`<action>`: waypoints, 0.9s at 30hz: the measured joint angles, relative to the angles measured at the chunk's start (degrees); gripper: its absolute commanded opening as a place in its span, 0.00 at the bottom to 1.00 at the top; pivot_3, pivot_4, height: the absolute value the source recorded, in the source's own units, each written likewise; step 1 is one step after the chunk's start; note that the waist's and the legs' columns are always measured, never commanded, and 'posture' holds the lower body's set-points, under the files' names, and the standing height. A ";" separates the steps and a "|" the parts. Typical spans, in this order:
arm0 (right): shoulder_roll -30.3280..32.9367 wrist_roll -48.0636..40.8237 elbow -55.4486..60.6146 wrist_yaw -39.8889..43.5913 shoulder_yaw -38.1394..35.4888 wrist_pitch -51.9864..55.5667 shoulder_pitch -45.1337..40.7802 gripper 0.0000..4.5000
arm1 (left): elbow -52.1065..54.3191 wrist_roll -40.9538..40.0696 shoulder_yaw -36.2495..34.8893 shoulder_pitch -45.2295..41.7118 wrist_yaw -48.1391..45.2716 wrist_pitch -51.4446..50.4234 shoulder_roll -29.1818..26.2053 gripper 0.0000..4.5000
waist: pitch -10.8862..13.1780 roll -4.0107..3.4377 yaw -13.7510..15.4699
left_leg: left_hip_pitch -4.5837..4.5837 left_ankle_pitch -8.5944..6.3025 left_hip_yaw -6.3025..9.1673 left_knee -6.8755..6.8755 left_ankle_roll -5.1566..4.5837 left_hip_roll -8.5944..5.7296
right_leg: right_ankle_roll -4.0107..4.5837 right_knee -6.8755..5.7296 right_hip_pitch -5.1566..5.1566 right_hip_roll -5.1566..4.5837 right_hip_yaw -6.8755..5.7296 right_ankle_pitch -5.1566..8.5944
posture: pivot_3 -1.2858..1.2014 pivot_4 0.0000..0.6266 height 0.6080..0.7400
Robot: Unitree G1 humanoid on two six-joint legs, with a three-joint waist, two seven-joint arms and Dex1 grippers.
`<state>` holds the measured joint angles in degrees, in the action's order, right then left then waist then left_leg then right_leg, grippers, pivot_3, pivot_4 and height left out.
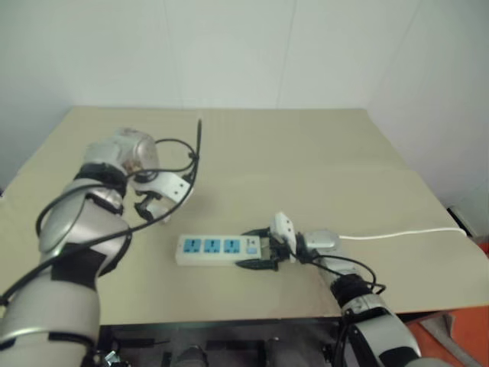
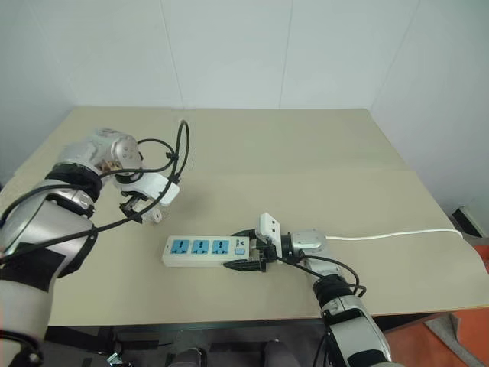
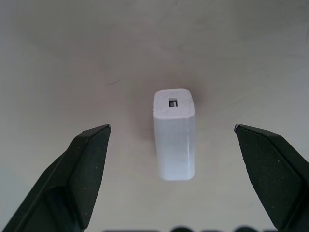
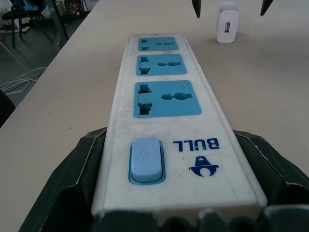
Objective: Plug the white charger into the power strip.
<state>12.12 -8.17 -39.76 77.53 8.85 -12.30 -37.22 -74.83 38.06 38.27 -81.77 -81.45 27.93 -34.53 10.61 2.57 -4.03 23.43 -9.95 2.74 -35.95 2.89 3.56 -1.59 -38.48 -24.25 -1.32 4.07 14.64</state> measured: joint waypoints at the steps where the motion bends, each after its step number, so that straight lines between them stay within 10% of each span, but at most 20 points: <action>1: 0.02 0.00 0.12 -0.04 0.04 0.05 0.04 0.76 | 0.00 0.10 0.00 0.15 0.13 -0.29 0.18 1.00 | 0.00 0.00 0.00 | 0.00 0.00 0.00 0.00 0.00 0.00 | 0.00 0.00 0.00 0.00 0.00 0.00 | 0.52 0.24 1.00; 12: 0.35 -0.28 3.00 -1.13 0.32 0.92 1.90 0.76 | -0.06 1.41 0.23 3.74 3.37 -1.94 1.24 1.00 | 0.00 0.00 0.03 | -0.01 0.00 0.02 -0.01 0.00 -0.03 | 0.00 -0.04 0.01 -0.02 0.00 0.00 | 0.52 0.24 1.00; 23: 0.88 -1.06 3.63 -1.83 0.84 1.85 2.27 0.76 | 0.08 2.24 0.19 4.08 3.28 -1.86 1.24 0.27 | 0.00 0.00 0.10 | -0.10 0.00 0.04 -0.04 0.00 -0.09 | 0.00 -0.10 0.10 -0.06 0.00 0.00 | 0.52 0.24 1.00; 27: 0.88 -1.12 3.63 -1.86 0.96 1.84 2.25 0.76 | 0.09 2.23 0.13 4.08 3.16 -1.69 1.12 0.23 | 0.00 0.00 0.10 | -0.10 0.00 0.04 -0.04 0.00 -0.08 | 0.00 -0.10 0.10 -0.06 0.00 0.00 | 0.52 0.24 1.00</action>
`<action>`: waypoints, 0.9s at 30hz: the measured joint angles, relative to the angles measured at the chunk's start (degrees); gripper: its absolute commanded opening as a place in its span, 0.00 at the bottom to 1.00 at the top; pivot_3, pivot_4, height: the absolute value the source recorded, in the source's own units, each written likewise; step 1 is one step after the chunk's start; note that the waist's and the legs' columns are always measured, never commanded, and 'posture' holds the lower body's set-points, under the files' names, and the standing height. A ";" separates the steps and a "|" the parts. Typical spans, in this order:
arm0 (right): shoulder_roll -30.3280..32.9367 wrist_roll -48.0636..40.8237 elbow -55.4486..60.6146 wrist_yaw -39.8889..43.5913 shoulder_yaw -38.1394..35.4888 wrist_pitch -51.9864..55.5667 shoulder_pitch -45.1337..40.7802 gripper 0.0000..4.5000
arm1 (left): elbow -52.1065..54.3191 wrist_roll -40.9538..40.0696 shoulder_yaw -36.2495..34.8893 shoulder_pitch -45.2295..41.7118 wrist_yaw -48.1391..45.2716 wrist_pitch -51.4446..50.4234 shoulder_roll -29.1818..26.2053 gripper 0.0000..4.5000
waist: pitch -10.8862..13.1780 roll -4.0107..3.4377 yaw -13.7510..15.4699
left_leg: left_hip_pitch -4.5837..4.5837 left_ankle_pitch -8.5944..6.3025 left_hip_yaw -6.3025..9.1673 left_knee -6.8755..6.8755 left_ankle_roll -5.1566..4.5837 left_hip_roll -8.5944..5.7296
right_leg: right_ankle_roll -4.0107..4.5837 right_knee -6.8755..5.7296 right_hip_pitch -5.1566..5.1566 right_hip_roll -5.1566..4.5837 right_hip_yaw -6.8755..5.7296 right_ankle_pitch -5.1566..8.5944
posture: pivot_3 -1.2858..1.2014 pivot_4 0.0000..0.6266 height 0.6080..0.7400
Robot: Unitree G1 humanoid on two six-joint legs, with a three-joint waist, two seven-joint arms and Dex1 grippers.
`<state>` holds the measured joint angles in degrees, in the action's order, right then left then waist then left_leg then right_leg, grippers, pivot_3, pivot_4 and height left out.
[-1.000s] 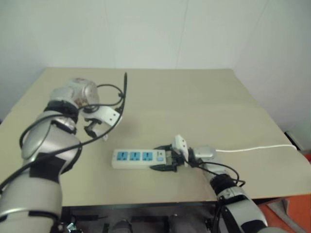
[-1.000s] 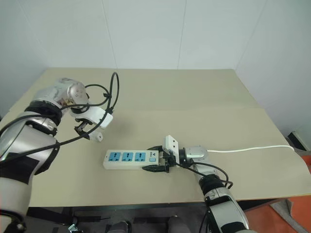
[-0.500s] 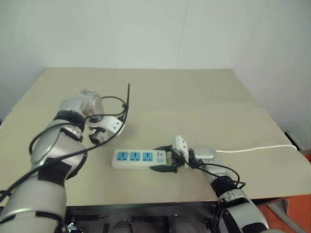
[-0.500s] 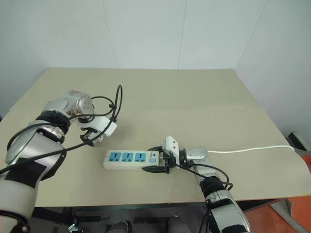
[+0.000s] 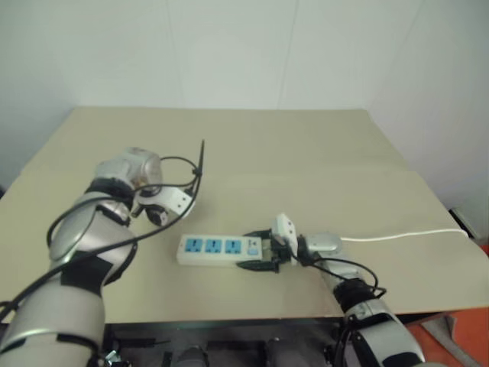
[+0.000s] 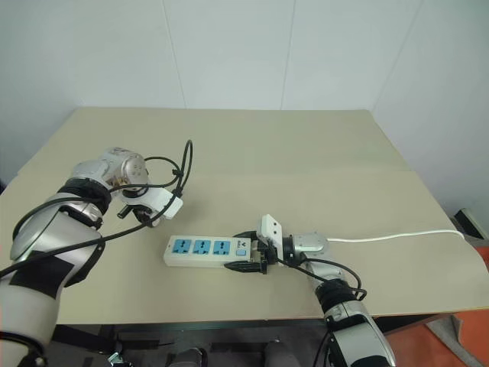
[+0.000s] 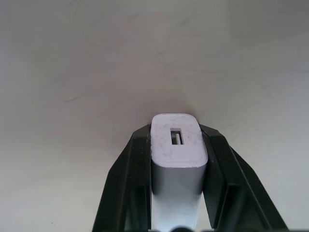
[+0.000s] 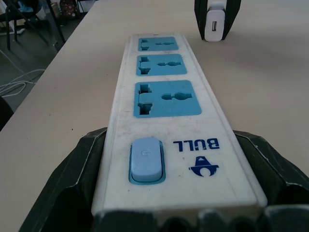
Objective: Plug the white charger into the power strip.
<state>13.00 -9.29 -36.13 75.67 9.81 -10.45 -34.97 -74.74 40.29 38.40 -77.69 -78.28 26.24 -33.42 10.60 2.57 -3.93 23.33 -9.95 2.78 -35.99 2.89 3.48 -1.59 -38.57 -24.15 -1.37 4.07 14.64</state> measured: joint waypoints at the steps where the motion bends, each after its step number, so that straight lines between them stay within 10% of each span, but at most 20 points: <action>1: 0.00 0.00 0.00 -0.02 0.02 0.00 -0.01 0.76 | 0.00 -0.01 -0.10 0.00 -0.01 0.04 -0.04 0.23 | 0.00 0.00 0.00 | 0.00 0.00 0.00 0.00 0.00 0.00 | 0.00 0.00 0.00 0.00 0.00 0.00 | 0.52 0.24 1.00; 15: -0.94 -0.01 -3.54 1.38 0.65 -0.70 -2.38 0.76 | 7.56 -21.53 -21.99 -0.53 1.02 0.33 -2.79 0.23 | 0.00 0.00 -0.21 | -0.02 0.00 0.00 -0.02 0.00 0.04 | 0.00 -0.06 -0.02 0.01 0.00 0.00 | 0.52 0.24 1.00; 27: -3.10 1.39 -11.61 3.50 1.17 -5.55 -6.76 0.76 | 56.79 -54.21 -44.16 19.32 14.44 -48.40 3.25 0.23 | 0.00 -0.01 -2.18 | -0.25 0.00 0.04 0.00 0.00 0.08 | 0.40 -0.40 0.03 0.01 0.01 -0.23 | 0.52 0.24 1.00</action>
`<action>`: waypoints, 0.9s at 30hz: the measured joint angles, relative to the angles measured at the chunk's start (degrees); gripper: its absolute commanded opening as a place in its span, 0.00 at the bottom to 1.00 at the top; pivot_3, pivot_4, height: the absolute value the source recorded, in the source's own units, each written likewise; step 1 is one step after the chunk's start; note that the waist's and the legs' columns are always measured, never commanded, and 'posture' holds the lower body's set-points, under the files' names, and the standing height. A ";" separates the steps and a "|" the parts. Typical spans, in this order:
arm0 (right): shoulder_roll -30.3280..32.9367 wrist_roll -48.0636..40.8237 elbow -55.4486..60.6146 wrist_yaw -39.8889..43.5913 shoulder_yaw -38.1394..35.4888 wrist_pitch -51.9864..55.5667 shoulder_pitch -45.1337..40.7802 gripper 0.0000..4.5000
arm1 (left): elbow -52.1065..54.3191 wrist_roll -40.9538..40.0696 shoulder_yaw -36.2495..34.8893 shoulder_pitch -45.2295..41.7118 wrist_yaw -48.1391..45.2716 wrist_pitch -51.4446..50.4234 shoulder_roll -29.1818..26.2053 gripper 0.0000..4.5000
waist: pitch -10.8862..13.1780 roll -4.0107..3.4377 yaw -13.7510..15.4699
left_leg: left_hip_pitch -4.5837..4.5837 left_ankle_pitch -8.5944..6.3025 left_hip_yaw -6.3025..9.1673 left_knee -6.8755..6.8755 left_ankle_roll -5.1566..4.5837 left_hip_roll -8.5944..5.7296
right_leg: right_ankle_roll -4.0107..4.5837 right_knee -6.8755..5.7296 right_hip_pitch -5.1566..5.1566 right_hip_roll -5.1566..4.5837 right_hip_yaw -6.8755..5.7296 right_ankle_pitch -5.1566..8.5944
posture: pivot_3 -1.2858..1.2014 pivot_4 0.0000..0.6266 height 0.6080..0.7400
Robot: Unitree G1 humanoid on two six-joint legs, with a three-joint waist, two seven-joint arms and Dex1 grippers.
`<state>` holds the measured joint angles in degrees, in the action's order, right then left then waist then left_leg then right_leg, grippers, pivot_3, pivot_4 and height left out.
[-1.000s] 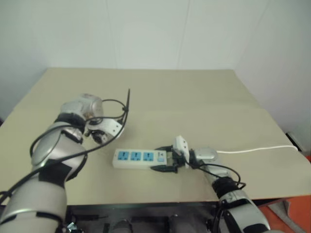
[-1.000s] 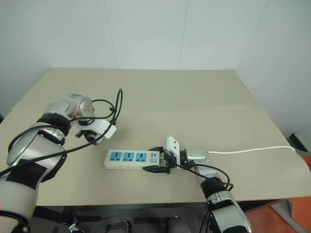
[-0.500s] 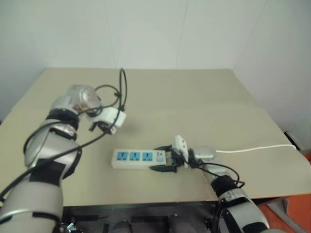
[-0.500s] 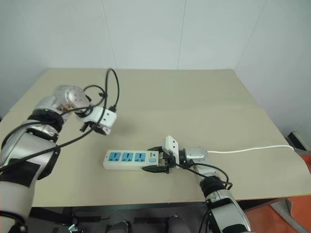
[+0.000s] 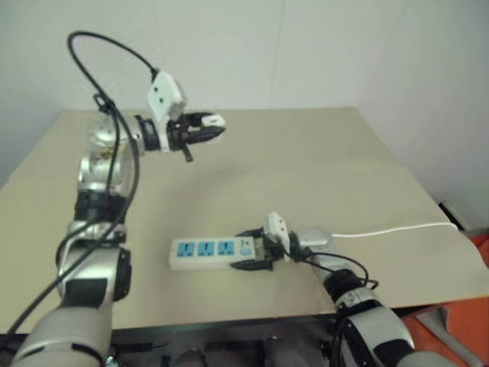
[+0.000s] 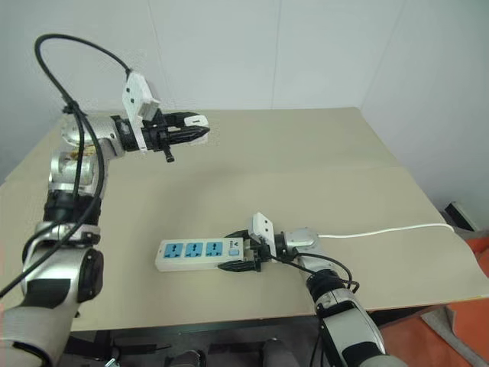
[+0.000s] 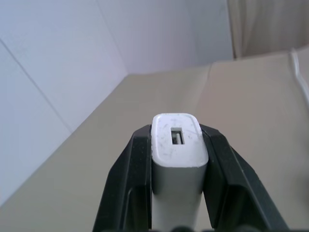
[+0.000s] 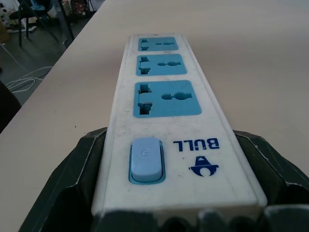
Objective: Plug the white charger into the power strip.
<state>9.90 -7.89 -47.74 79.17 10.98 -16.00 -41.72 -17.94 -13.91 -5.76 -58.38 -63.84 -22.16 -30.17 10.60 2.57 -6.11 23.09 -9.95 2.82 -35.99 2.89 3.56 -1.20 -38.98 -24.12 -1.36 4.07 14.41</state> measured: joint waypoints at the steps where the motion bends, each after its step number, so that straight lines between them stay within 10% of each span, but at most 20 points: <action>1: -0.05 0.02 -0.54 0.05 -0.01 -0.31 -0.23 0.76 | 3.40 -2.17 -0.33 2.03 0.36 -3.15 -0.03 0.23 | 0.00 0.00 -0.01 | -0.04 0.00 0.00 0.00 0.00 0.00 | 0.00 -0.01 0.05 0.00 -0.01 0.00 | 0.52 0.24 1.00; 11: -0.52 0.42 -3.59 0.61 -0.11 -2.37 -1.61 0.76 | 22.00 -15.45 -1.15 21.68 -1.79 -8.34 2.15 0.23 | -0.01 0.00 -0.20 | -0.25 0.00 -0.04 0.03 0.00 0.01 | -0.01 0.07 0.22 0.01 0.03 0.01 | 0.52 0.24 1.00; 27: -0.81 0.51 -4.70 0.61 -0.20 -2.99 -2.12 0.76 | 13.72 -11.86 6.23 29.11 -12.32 9.42 0.44 0.23 | -0.01 0.00 -0.22 | -0.28 0.00 -0.08 0.06 0.00 0.03 | -0.30 0.10 0.23 0.04 0.06 0.20 | 0.52 0.24 1.00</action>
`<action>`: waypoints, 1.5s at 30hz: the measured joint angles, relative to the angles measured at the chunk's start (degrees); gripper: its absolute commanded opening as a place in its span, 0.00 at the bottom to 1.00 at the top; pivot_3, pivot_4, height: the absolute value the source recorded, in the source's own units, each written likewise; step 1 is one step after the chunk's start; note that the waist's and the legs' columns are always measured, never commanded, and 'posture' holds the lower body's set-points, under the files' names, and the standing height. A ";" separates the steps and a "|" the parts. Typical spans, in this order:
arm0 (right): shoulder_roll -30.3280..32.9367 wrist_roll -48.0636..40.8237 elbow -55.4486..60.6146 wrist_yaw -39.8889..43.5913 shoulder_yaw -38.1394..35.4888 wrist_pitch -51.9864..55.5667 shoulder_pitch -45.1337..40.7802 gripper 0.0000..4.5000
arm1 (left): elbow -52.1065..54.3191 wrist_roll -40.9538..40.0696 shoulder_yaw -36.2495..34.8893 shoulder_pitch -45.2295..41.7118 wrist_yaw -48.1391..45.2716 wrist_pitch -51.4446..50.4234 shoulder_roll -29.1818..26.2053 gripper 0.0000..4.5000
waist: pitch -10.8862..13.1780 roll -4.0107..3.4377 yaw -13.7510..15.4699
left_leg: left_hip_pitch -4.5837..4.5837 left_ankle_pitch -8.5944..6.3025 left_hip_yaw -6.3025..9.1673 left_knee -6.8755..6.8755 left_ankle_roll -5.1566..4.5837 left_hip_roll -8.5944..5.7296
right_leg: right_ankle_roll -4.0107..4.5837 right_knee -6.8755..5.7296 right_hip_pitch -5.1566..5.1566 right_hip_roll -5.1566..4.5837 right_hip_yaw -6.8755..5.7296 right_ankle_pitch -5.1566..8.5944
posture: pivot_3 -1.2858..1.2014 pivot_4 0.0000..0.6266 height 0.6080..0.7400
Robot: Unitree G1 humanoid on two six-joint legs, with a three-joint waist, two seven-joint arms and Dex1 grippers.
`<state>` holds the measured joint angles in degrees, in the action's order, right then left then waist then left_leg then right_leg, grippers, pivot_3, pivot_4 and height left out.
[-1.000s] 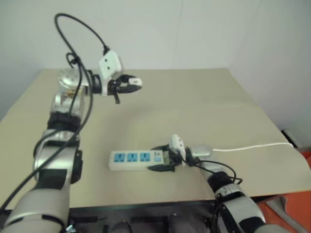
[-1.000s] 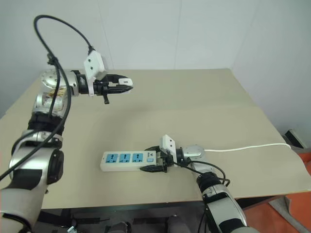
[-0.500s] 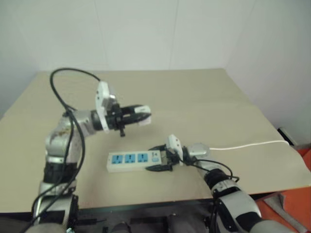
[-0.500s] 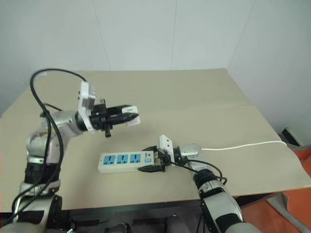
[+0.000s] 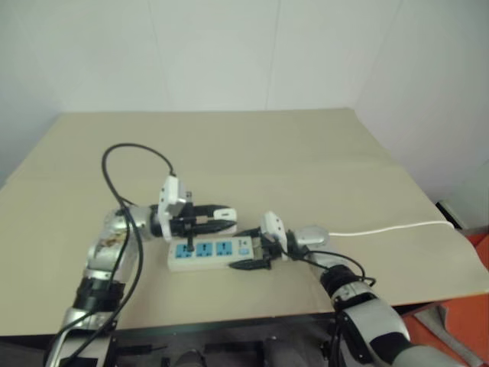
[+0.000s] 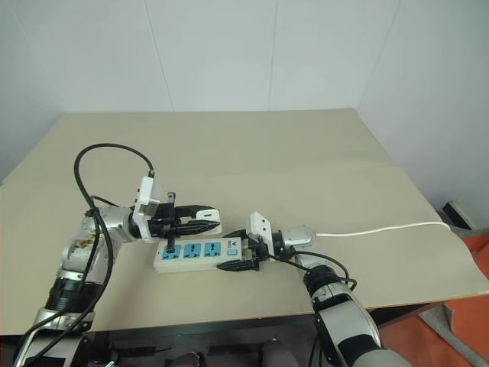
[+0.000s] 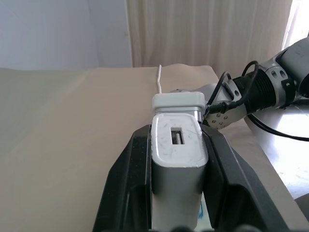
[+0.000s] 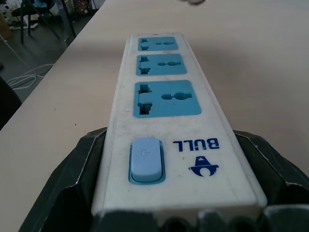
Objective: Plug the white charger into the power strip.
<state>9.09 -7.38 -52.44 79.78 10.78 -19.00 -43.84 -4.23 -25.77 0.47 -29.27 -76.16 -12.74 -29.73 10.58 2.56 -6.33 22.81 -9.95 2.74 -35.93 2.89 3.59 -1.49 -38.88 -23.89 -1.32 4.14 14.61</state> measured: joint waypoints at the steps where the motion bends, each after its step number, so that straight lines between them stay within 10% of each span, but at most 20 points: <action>1: 0.01 0.00 0.00 -0.01 0.00 0.00 0.00 0.76 | -0.58 0.21 0.50 0.00 -0.27 0.11 0.00 0.23 | 0.00 0.00 0.00 | 0.00 0.00 0.00 0.00 0.00 0.00 | 0.00 0.00 0.00 0.00 0.00 0.00 | 0.52 0.24 1.00; 45: -0.07 0.11 0.07 -0.26 -0.04 -0.05 0.02 0.76 | -1.70 2.04 3.79 3.39 -3.08 1.67 -1.48 0.23 | 0.00 0.00 0.00 | 0.00 0.00 -0.02 0.04 0.00 0.02 | 0.01 0.03 -0.03 0.02 0.02 0.03 | 0.52 0.24 1.00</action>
<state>9.02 -7.27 -52.37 79.53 10.74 -19.04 -43.83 -5.92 -23.74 4.26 -25.88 -79.24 -11.07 -31.21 10.59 2.56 -6.34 22.81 -9.95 2.72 -35.89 2.89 3.61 -1.48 -38.84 -23.92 -1.30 4.15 14.64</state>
